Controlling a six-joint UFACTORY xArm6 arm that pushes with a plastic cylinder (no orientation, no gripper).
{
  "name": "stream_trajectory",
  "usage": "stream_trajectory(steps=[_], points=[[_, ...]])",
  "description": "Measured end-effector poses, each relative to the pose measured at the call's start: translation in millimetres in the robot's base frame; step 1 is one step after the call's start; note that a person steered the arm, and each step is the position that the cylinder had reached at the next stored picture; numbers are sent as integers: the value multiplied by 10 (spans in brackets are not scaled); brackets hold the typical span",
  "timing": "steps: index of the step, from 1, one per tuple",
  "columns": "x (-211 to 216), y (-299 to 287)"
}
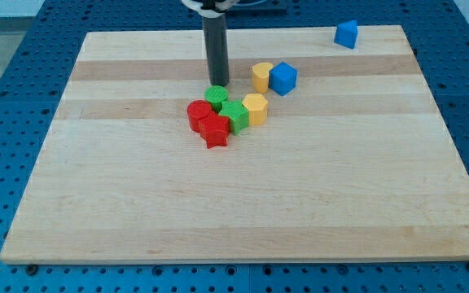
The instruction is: Slide the yellow heart and blue cube slightly a bit right
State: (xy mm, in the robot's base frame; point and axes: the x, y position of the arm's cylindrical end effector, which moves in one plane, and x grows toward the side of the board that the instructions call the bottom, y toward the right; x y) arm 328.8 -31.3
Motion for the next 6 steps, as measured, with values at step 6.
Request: stream_trajectory(steps=[6], points=[[249, 1435]])
